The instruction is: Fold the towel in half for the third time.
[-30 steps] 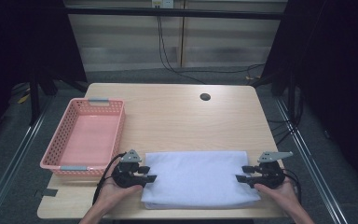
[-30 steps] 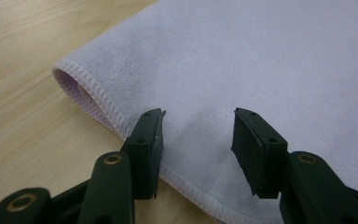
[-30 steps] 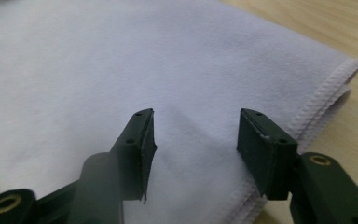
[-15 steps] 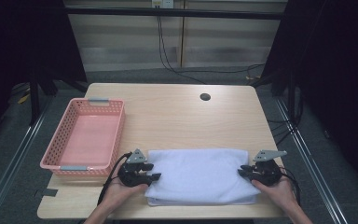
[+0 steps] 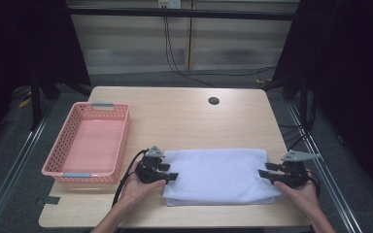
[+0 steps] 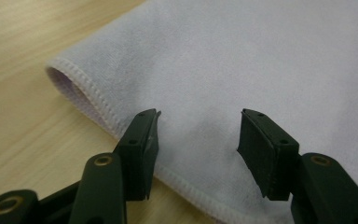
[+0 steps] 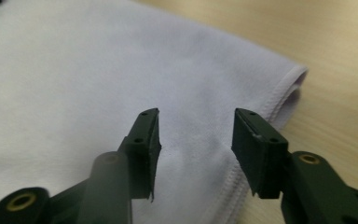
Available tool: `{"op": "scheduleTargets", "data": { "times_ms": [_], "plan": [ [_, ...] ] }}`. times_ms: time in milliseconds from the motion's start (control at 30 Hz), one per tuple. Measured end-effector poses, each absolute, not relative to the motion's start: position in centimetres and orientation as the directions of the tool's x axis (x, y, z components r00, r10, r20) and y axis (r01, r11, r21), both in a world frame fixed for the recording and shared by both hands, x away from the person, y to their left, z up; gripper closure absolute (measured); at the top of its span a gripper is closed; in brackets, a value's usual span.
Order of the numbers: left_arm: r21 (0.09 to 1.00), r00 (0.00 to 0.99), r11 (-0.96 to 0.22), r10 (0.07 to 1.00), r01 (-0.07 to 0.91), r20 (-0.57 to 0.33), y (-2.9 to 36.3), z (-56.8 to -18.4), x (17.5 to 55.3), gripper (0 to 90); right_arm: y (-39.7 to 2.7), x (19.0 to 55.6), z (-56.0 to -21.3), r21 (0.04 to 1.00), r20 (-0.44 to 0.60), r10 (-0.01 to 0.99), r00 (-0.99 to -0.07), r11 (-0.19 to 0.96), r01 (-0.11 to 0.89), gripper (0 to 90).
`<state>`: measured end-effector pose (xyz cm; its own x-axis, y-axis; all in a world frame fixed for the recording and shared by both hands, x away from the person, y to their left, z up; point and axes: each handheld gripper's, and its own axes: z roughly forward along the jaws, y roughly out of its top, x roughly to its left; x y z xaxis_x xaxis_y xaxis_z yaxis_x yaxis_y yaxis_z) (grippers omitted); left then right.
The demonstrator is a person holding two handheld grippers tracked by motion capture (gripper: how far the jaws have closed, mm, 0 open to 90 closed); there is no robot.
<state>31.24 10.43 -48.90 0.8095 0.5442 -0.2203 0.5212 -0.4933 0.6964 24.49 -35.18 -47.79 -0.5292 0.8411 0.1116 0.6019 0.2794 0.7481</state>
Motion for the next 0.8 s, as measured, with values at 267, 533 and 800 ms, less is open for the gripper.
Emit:
{"op": "scheduleTargets", "data": {
  "times_ms": [267,533,800],
  "plan": [
    [0.723,0.808,-0.458,0.54,0.517,-0.235,11.3,-46.7,33.2,40.7,-32.1,20.2,-45.5,0.797,0.139,0.789,-0.599,0.27,0.54,47.8],
    [0.728,0.79,-0.435,0.565,0.53,-0.239,10.6,-47.0,35.4,39.5,-23.0,21.7,-46.0,0.776,0.227,0.617,-0.753,0.352,0.523,45.9],
    [0.741,0.751,-0.383,0.614,0.552,-0.243,12.4,-47.6,35.3,36.7,-12.8,23.8,-47.4,0.748,0.255,0.437,-0.863,0.477,0.462,41.0]
  ]
}}
